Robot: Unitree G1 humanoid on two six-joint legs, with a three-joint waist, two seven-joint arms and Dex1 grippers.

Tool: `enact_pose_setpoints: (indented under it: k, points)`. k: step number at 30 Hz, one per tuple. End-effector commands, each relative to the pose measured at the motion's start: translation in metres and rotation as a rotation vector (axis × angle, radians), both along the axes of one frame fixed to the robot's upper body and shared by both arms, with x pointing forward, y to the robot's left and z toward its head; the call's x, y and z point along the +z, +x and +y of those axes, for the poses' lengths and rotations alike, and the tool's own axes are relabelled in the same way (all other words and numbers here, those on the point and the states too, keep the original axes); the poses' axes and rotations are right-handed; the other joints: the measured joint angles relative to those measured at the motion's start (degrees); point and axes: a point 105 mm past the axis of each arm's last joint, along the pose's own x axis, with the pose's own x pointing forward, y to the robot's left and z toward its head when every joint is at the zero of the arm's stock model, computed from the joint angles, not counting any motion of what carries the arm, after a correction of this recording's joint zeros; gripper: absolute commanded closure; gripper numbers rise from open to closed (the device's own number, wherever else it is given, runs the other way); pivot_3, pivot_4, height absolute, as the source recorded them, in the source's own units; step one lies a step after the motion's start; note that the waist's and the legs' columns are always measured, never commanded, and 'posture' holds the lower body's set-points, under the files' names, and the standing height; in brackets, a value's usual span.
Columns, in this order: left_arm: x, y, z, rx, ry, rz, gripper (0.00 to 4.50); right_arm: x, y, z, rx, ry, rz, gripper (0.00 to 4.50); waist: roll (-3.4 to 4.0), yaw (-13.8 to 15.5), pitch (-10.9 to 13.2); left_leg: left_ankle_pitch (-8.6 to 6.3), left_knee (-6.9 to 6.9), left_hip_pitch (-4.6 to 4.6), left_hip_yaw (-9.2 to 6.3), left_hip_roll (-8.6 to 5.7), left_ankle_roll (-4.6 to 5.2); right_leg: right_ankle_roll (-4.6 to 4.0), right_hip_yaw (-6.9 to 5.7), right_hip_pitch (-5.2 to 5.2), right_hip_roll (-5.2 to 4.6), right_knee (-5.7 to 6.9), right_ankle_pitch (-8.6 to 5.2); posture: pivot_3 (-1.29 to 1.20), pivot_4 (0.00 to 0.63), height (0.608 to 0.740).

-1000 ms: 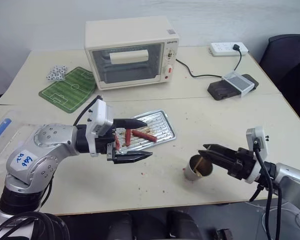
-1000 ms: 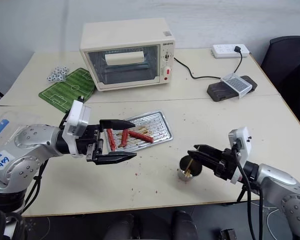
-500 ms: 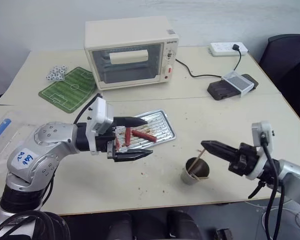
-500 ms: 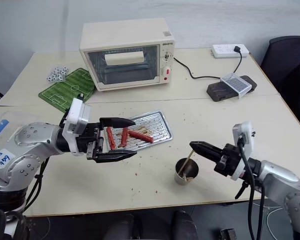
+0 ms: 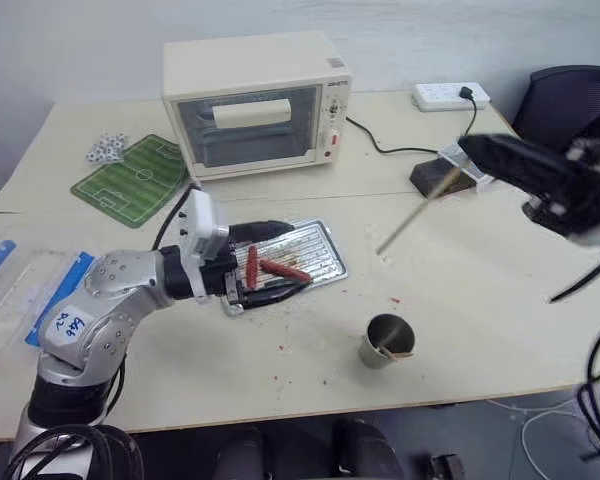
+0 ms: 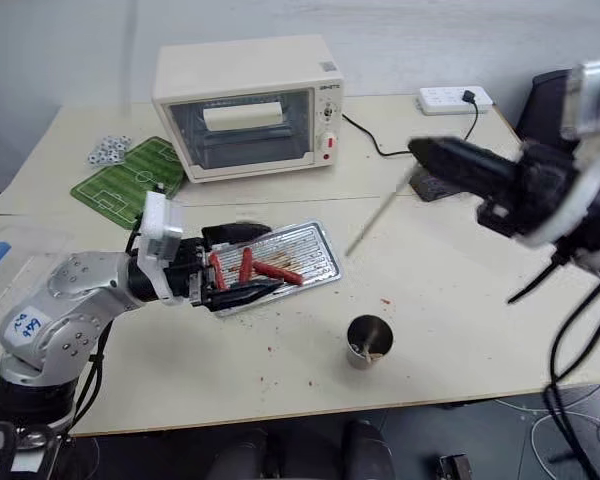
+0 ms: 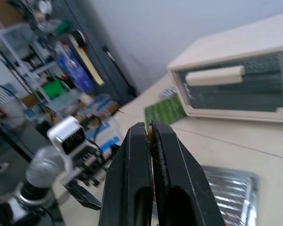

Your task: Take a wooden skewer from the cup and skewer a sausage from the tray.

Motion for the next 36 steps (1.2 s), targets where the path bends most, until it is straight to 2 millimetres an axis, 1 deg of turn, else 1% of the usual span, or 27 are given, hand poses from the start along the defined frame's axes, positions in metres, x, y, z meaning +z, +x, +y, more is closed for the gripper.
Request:
enact_pose_setpoints:
  k: [1, 3, 6, 9, 13, 17, 20, 22, 25, 31, 36]
  points:
    - [0.019, -0.001, 0.007, 0.113, -0.076, -0.089, 0.00, -0.004, 0.014, 0.024, 0.053, 0.083, 0.077, 4.42, 0.01, 0.2, 0.0, 0.01, 0.01, -0.04, 0.00, 0.00, -0.01, 0.00, 0.01, -0.03, -0.03, 0.03, 0.00, 0.00, 0.150, 0.740]
    - [0.022, -0.003, 0.010, 0.165, -0.109, -0.099, 0.00, -0.008, 0.021, 0.039, 0.086, 0.115, 0.124, 4.42, 0.02, 0.2, 0.0, 0.02, 0.01, -0.11, 0.01, 0.00, -0.02, 0.01, 0.01, -0.11, -0.04, 0.13, 0.00, 0.00, 0.150, 0.740]
    - [0.026, -0.007, 0.012, 0.200, -0.146, -0.096, 0.00, -0.011, 0.028, 0.053, 0.108, 0.145, 0.170, 4.42, 0.02, 0.5, 0.0, 0.03, 0.03, -0.33, 0.00, -0.02, 0.00, 0.02, -0.06, -0.27, -0.09, 0.29, 0.01, 0.00, 0.150, 0.740]
    - [0.024, -0.017, 0.011, 0.203, -0.166, -0.068, 0.00, -0.015, 0.042, 0.067, 0.115, 0.183, 0.227, 4.42, 0.01, 0.3, 0.0, 0.01, 0.06, -0.39, 0.03, -0.07, 0.06, 0.11, -0.04, -0.27, -0.14, 0.19, 0.06, 0.00, 0.150, 0.740]
    - [0.015, -0.021, 0.017, 0.221, -0.102, -0.050, 0.00, -0.016, 0.046, 0.068, 0.112, 0.197, 0.244, 4.42, 0.02, 0.3, 0.0, 0.02, 0.06, -0.39, 0.03, -0.08, 0.08, 0.14, -0.05, -0.28, -0.13, 0.21, 0.08, 0.00, 0.150, 0.740]
    - [0.002, -0.020, 0.031, 0.264, -0.037, -0.034, 0.00, -0.017, 0.049, 0.068, 0.107, 0.193, 0.243, 4.42, 0.03, 0.1, 0.0, 0.02, 0.06, -0.37, 0.04, -0.05, 0.08, 0.12, -0.04, -0.28, -0.09, 0.22, 0.07, 0.00, 0.150, 0.740]
    - [0.000, -0.021, 0.041, 0.281, -0.024, -0.033, 0.00, -0.019, 0.050, 0.066, 0.094, 0.184, 0.243, 4.42, 0.03, 0.0, 0.0, 0.02, 0.05, -0.35, 0.08, -0.02, 0.07, 0.10, -0.01, -0.31, -0.07, 0.22, 0.06, 0.00, 0.150, 0.740]
    - [0.007, -0.020, 0.038, 0.270, -0.054, -0.046, 0.00, -0.018, 0.051, 0.065, 0.091, 0.193, 0.245, 4.42, 0.03, 0.1, 0.0, 0.02, 0.04, -0.37, 0.08, -0.02, 0.07, 0.09, -0.01, -0.35, -0.07, 0.23, 0.05, 0.00, 0.150, 0.740]
    - [0.016, -0.017, 0.023, 0.231, -0.090, -0.077, 0.00, -0.016, 0.053, 0.067, 0.085, 0.221, 0.255, 4.42, 0.03, 0.4, 0.0, 0.03, 0.05, -0.39, 0.06, -0.04, 0.07, 0.09, -0.02, -0.35, -0.11, 0.22, 0.06, 0.00, 0.150, 0.740]
    - [0.017, -0.013, 0.010, 0.214, -0.147, -0.086, 0.00, -0.011, 0.056, 0.074, 0.080, 0.304, 0.304, 4.42, 0.03, -0.1, 0.0, 0.02, 0.00, -0.41, 0.15, -0.06, 0.07, 0.11, 0.04, -0.41, -0.09, 0.22, 0.08, 0.00, 0.150, 0.740]
    - [0.018, -0.010, 0.008, 0.238, -0.185, -0.094, 0.00, -0.011, 0.059, 0.080, 0.060, 0.352, 0.348, 4.42, 0.03, -0.2, 0.0, 0.08, 0.00, -0.58, 0.16, -0.01, -0.02, 0.09, 0.04, -0.66, -0.06, 0.36, 0.07, 0.00, 0.150, 0.740]
